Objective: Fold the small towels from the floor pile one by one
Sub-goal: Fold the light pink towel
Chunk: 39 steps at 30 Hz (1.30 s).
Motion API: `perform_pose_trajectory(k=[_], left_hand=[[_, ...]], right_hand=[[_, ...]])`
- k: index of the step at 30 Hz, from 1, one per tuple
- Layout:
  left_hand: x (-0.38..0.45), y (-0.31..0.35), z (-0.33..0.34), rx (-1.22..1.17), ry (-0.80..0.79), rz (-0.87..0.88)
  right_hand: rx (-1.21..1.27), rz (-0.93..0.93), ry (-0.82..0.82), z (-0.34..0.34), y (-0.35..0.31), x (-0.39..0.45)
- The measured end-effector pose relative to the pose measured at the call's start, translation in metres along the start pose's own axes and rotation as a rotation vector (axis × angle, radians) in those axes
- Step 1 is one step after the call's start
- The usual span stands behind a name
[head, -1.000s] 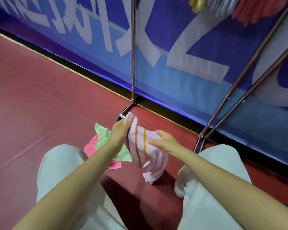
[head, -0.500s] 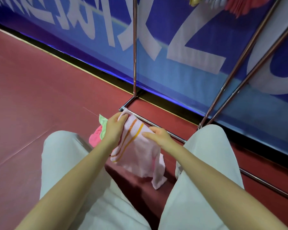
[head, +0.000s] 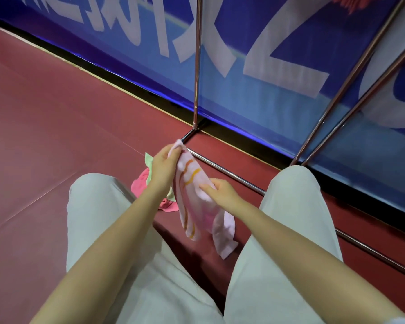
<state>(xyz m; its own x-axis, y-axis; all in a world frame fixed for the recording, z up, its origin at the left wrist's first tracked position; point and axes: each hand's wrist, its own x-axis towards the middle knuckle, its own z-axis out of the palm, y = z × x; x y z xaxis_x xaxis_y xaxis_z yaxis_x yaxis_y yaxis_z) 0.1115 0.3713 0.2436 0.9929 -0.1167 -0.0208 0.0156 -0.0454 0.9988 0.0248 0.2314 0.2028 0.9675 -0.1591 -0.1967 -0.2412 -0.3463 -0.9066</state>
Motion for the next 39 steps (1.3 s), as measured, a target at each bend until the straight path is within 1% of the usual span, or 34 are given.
perform_pose_trajectory(k=[3, 8, 11, 13, 15, 17, 20, 22, 24, 27, 28, 30, 32, 34, 37, 39], left_hand=[[0.014, 0.001, -0.012, -0.074, 0.109, -0.027], [0.03, 0.005, -0.023, -0.383, 0.301, -0.183], [0.035, 0.003, -0.024, -0.426, 0.359, -0.194], [0.038, 0.003, -0.019, -0.503, 0.351, -0.206], [0.041, 0.0, -0.015, -0.56, 0.325, -0.204], [0.045, -0.003, -0.015, -0.525, 0.263, -0.269], [0.046, -0.005, -0.009, -0.573, 0.141, -0.379], [0.043, -0.002, 0.005, -0.511, 0.127, -0.433], [0.037, 0.0, 0.021, -0.342, 0.108, -0.437], [0.03, -0.005, 0.038, -0.03, 0.009, -0.345], [0.027, -0.009, 0.043, 0.032, -0.033, -0.308], [0.022, -0.015, 0.052, 0.08, -0.102, -0.273], [0.015, -0.017, 0.061, 0.135, -0.158, -0.262], [0.01, -0.02, 0.07, 0.184, -0.214, -0.246], [0.0, -0.017, 0.082, 0.224, -0.281, -0.292], [-0.006, -0.019, 0.088, 0.238, -0.33, -0.306]], right_hand=[[-0.116, 0.002, -0.012, 0.0, 0.014, 0.004], [-0.284, 0.086, -0.12, -0.004, 0.042, 0.009], [-0.318, 0.158, -0.163, -0.011, 0.052, 0.009], [-0.279, 0.175, -0.127, -0.016, 0.05, 0.01], [-0.225, 0.168, -0.05, -0.022, 0.042, 0.012], [-0.166, 0.158, 0.03, -0.028, 0.034, 0.013], [-0.063, 0.203, 0.091, -0.035, 0.029, 0.014], [0.014, 0.234, 0.11, -0.038, 0.026, 0.014], [0.122, 0.245, 0.147, -0.04, 0.021, 0.011], [0.331, 0.24, 0.208, -0.042, 0.01, 0.009], [0.394, 0.237, 0.216, -0.043, 0.007, 0.01], [0.492, 0.233, 0.255, -0.045, 0.003, 0.013], [0.581, 0.255, 0.332, -0.049, -0.002, 0.019], [0.641, 0.269, 0.353, -0.055, -0.006, 0.022], [0.563, 0.235, 0.292, -0.063, -0.008, 0.022], [0.545, 0.225, 0.327, -0.065, -0.008, 0.023]])
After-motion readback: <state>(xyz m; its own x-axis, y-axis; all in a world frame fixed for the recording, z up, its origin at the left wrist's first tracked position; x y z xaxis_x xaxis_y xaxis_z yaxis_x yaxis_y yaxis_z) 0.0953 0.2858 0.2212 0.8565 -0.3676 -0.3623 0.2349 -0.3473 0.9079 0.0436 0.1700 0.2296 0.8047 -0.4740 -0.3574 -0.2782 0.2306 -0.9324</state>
